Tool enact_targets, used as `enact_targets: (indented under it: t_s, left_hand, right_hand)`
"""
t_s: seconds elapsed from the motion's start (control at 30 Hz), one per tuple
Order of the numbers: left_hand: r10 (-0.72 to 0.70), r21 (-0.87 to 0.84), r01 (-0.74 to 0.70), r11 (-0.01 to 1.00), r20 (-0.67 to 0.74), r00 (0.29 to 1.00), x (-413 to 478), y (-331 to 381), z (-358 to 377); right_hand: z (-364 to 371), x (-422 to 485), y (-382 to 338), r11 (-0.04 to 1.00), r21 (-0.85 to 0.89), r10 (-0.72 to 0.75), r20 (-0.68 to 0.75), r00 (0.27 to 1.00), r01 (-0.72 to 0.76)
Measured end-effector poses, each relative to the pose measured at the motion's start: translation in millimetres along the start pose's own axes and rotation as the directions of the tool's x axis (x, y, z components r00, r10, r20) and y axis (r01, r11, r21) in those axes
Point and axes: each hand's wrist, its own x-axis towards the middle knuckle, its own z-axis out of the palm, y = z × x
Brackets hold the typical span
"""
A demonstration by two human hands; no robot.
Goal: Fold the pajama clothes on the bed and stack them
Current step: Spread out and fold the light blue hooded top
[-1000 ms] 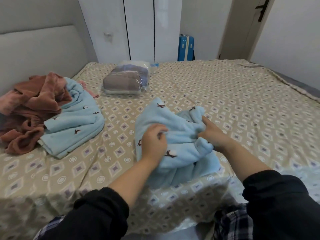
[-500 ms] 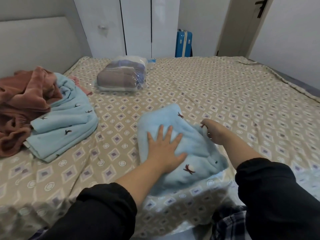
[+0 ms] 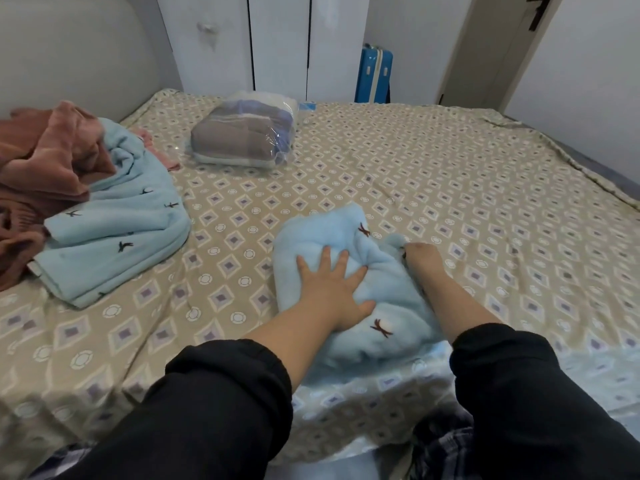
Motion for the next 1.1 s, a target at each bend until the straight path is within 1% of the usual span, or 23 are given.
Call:
enact_targets:
  t_s: [0.07, 0.17, 0.23, 0.3, 0.37, 0.43, 0.5, 0.53, 0.57, 0.67, 0.73, 0.77, 0.8, 0.87, 0.9, 0.97, 1.0, 1.03, 1.1]
  left_hand:
    - [0.004, 0.007, -0.004, 1.000, -0.011, 1.000, 0, 2, 0]
    - [0.007, 0.004, -0.006, 1.000, -0.027, 1.000, 0, 3, 1]
    - [0.008, -0.012, -0.008, 1.000, -0.044, 0.999, 0, 2, 1]
    - [0.009, -0.042, -0.013, 0.999, -0.087, 0.996, -3, -1, 2]
    - [0.006, -0.120, -0.028, 0.992, -0.179, 0.984, -6, -5, 5]
    - [-0.019, -0.238, -0.045, 0.970, -0.257, 0.966, -9, -7, 6]
    - [-0.083, -0.372, -0.031, 0.928, -0.287, 0.954, -9, -10, 3]
    - [-0.111, -0.410, -0.018, 0.912, -0.290, 0.950, -9, -11, 2]
    - [-0.120, -0.412, -0.011, 0.911, -0.292, 0.949, -8, -13, 1]
    - [-0.102, -0.345, -0.003, 0.939, -0.288, 0.952, -12, -19, 5]
    - [-0.104, -0.302, 0.022, 0.953, -0.258, 0.961, -14, -23, 11]
    - [-0.099, -0.279, 0.031, 0.960, -0.232, 0.968, -14, -24, 12]
    - [-0.090, -0.260, 0.035, 0.965, -0.204, 0.975, -12, -25, 13]
    - [-0.077, -0.236, 0.038, 0.971, -0.155, 0.985, -7, -25, 13]
    - [-0.073, -0.226, 0.040, 0.973, -0.136, 0.988, -5, -24, 13]
    - [-0.064, -0.197, 0.040, 0.980, -0.114, 0.991, -2, -21, 13]
    - [-0.059, -0.181, 0.038, 0.983, -0.115, 0.992, -1, -19, 14]
    - [-0.057, -0.168, 0.036, 0.985, -0.121, 0.991, -1, -18, 15]
    - [-0.054, -0.158, 0.033, 0.987, -0.131, 0.990, 1, -17, 17]
  right_hand:
    - [-3, -6, -1, 0.999, 0.032, 0.027, 0.004, 1.000, -0.027]
    - [13, -20, 2, 0.998, -0.053, -0.026, -0.008, 1.000, 0.025]
    - [32, -29, 4, 0.993, -0.082, -0.088, -0.079, 0.993, 0.081]
    - [43, -31, 8, 0.986, -0.089, -0.155, -0.195, 0.969, 0.139]
    - [46, -26, 16, 0.981, -0.089, -0.192, -0.268, 0.944, 0.174]
    - [47, -21, 23, 0.982, -0.113, -0.180, -0.291, 0.940, 0.153]
    - [49, -17, 26, 0.986, -0.119, -0.144, -0.289, 0.946, 0.114]
    - [50, -14, 26, 0.990, -0.103, -0.125, -0.288, 0.950, 0.099]
    - [51, -13, 25, 0.993, -0.076, -0.104, -0.288, 0.952, 0.085]
    - [53, -7, 29, 0.998, -0.004, -0.058, -0.299, 0.953, 0.060]
    - [54, -6, 32, 0.998, 0.029, -0.045, -0.304, 0.952, 0.057]
    - [53, -4, 31, 0.998, 0.042, -0.033, -0.284, 0.958, 0.047]
    - [51, -1, 28, 0.998, 0.043, -0.023, -0.250, 0.968, 0.035]
    - [42, 9, 19, 0.997, 0.073, 0.023, -0.132, 0.991, -0.013]
    - [37, 17, 15, 0.987, 0.147, 0.072, -0.064, 0.995, -0.062]
    - [28, 24, 5, 0.917, 0.351, 0.175, 0.071, 0.982, -0.189]
    - [25, 29, 0, 0.894, 0.411, 0.159, 0.085, 0.984, -0.180]
    - [24, 35, -5, 0.896, 0.432, 0.097, 0.037, 0.995, -0.104]
    - [23, 43, -18, 0.893, 0.438, -0.041, -0.137, 0.990, 0.097]
